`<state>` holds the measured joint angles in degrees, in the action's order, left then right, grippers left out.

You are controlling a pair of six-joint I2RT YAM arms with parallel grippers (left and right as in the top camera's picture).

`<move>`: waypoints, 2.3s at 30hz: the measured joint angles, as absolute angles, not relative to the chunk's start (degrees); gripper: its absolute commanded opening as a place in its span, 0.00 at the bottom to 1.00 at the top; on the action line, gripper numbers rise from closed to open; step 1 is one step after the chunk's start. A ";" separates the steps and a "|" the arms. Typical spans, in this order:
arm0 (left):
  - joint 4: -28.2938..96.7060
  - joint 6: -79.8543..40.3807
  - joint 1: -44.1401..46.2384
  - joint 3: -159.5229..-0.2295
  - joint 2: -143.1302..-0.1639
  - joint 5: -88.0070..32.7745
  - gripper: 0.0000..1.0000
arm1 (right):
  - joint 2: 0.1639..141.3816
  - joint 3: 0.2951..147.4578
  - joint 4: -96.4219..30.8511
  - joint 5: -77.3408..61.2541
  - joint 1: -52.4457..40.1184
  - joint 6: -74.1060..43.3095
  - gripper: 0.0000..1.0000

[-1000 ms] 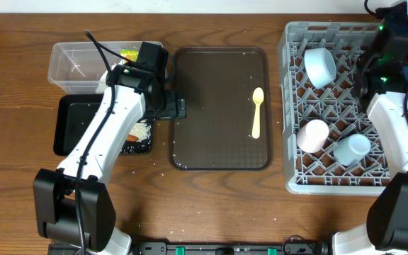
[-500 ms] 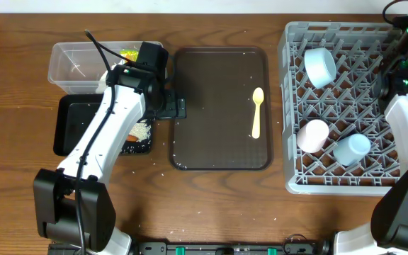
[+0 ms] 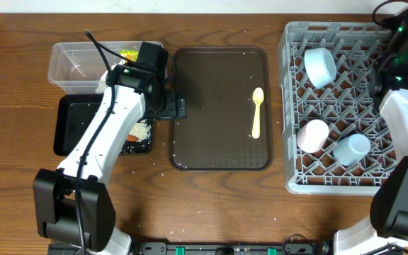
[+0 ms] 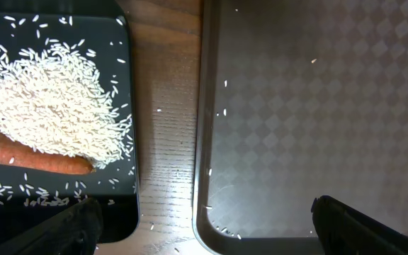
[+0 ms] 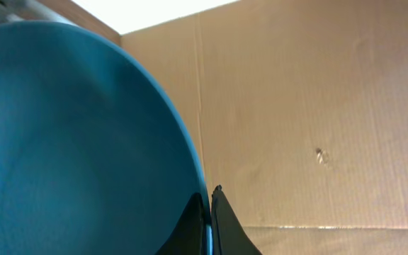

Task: Sort waste into correct bins and load items into the dishwasher rack
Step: 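Move the right gripper from the rack toward the yellow spoon, then lower the right gripper onto the yellow spoon and grasp it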

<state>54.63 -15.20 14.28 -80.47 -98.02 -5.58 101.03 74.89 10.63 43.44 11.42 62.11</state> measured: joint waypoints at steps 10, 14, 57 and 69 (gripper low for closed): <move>54.63 -15.20 14.28 -80.47 -98.02 -5.58 0.97 | 101.95 74.85 8.49 43.18 2.37 62.41 0.49; 54.63 -15.20 14.28 -80.47 -98.02 -5.58 0.97 | 102.02 74.85 7.03 43.27 0.34 62.06 0.72; 54.63 -15.20 14.28 -80.49 -98.02 -5.58 0.97 | 100.31 74.83 -21.58 -15.59 -18.41 -11.35 0.75; 54.65 -15.20 14.28 -80.49 -98.02 -5.58 0.97 | 101.01 74.74 -34.48 1.56 -27.38 -29.91 0.61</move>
